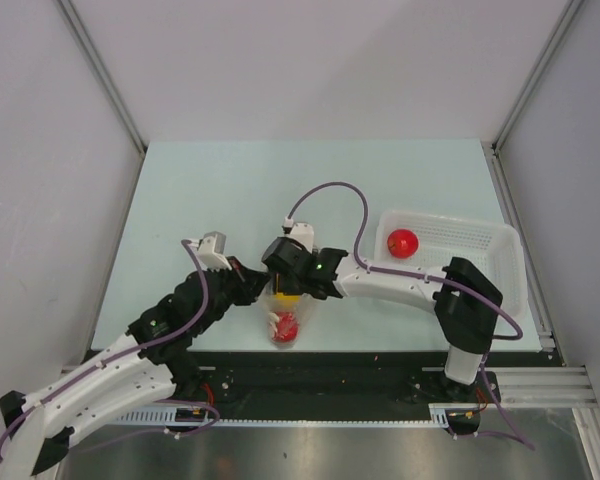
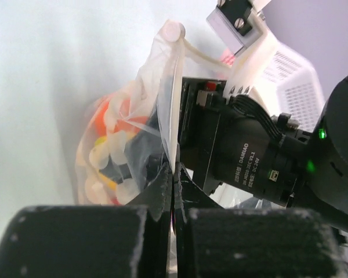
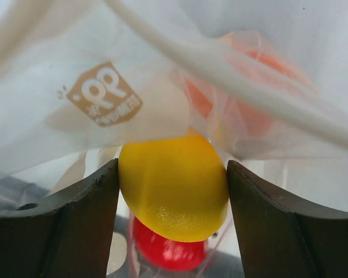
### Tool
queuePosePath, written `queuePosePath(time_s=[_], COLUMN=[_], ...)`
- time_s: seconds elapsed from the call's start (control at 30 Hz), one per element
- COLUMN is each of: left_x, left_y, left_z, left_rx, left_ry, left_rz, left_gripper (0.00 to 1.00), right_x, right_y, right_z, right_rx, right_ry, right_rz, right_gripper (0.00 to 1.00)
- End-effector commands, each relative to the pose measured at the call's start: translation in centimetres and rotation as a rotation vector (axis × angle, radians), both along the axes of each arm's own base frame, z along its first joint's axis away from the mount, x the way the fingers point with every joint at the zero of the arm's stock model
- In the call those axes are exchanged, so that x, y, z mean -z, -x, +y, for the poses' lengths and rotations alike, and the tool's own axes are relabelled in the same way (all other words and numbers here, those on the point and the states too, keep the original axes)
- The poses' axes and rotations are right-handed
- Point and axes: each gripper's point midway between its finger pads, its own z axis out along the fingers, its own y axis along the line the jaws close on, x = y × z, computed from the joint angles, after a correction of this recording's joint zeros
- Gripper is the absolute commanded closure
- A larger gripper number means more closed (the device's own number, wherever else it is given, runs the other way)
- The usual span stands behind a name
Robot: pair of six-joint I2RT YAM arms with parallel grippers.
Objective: Open the zip-top bag and remove the fake food
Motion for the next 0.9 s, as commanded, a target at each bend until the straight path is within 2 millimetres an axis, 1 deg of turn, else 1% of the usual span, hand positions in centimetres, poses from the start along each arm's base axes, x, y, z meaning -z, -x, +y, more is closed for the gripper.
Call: queuePosePath(time_s=[0.0, 0.03, 0.07, 0.13, 0.17, 0.23, 0.27, 0.3, 0.33, 0.4, 0.47, 0.57, 0.6, 0.63, 0.67, 0.7, 0.73, 0.77, 0.8, 0.87], left_x=[-2.1, -2.3, -2.3, -2.5, -2.6, -2.6, -3.2, -3.4, -4.9, -5.7, -5.6, -4.9, -4.3, -4.2, -3.7, -3.6, -3.4, -3.0, -2.8, -2.6], left_y=[-0.2, -0.2, -0.2, -0.2, -0.2, 0.1, 0.2, 1.1, 1.3, 2.1, 2.1, 1.6, 1.5, 1.5, 1.5, 1.5, 1.6, 1.6, 1.6, 1.5], left_z=[0.4, 0.5, 0.6, 0.6, 0.5, 0.0, -0.6, -1.7, -2.7, -3.8, -4.0, -3.0, -2.9, -2.8, -3.0, -3.1, -3.4, -3.5, -3.6, -3.7], left_rx=[-0.007, -0.008, -0.009, -0.006, 0.002, 0.048, 0.077, 0.168, 0.214, 0.289, 0.293, 0.236, 0.228, 0.225, 0.229, 0.234, 0.246, 0.248, 0.248, 0.250], left_ry=[-0.008, -0.010, -0.014, -0.019, -0.019, -0.030, -0.016, -0.007, 0.046, 0.085, 0.089, 0.046, 0.027, 0.024, 0.020, 0.022, 0.024, 0.025, 0.023, 0.018], left_rz=[-0.042, -0.048, -0.047, -0.055, -0.059, -0.064, -0.086, -0.106, -0.157, -0.195, -0.180, -0.139, -0.123, -0.121, -0.111, -0.105, -0.098, -0.088, -0.081, -0.075], left_gripper=[1.00, 1.00, 1.00, 1.00, 1.00, 1.00, 1.00, 1.00, 1.00, 1.00, 1.00, 1.00, 1.00, 1.00, 1.00, 1.00, 1.00, 1.00, 1.00, 1.00], right_x=[-6.8, -7.5, -8.6, -9.7, -11.0, -11.7, -12.2, -11.9, -11.6, -10.9, -10.8, -11.8, -12.9, -13.5, -14.6, -16.2, -16.6, -17.6, -18.4, -20.7], right_y=[-0.4, -0.4, -0.3, -0.1, -0.1, -0.2, -0.6, -0.8, -1.0, -1.1, -0.9, -0.6, -0.5, -0.5, -0.5, -0.3, -0.1, -0.1, 0.1, 0.5], right_z=[-0.6, -0.8, -0.9, -1.3, -1.8, -2.3, -2.9, -3.2, -3.4, -3.5, -3.4, -4.0, -4.4, -4.7, -4.4, -4.8, -4.9, -4.6, -4.8, -5.1], right_rx=[0.022, 0.024, 0.023, 0.022, 0.031, 0.049, 0.076, 0.099, 0.115, 0.135, 0.151, 0.173, 0.183, 0.190, 0.189, 0.188, 0.181, 0.178, 0.175, 0.161], right_ry=[-0.064, -0.077, -0.100, -0.114, -0.136, -0.150, -0.153, -0.148, -0.143, -0.129, -0.133, -0.156, -0.185, -0.203, -0.247, -0.301, -0.324, -0.367, -0.393, -0.456], right_rz=[-0.152, -0.170, -0.188, -0.221, -0.244, -0.264, -0.285, -0.278, -0.270, -0.251, -0.240, -0.247, -0.256, -0.266, -0.281, -0.295, -0.298, -0.310, -0.315, -0.331], right_gripper=[1.00, 1.00, 1.00, 1.00, 1.00, 1.00, 1.00, 1.00, 1.00, 1.00, 1.00, 1.00, 1.00, 1.00, 1.00, 1.00, 1.00, 1.00, 1.00, 1.00])
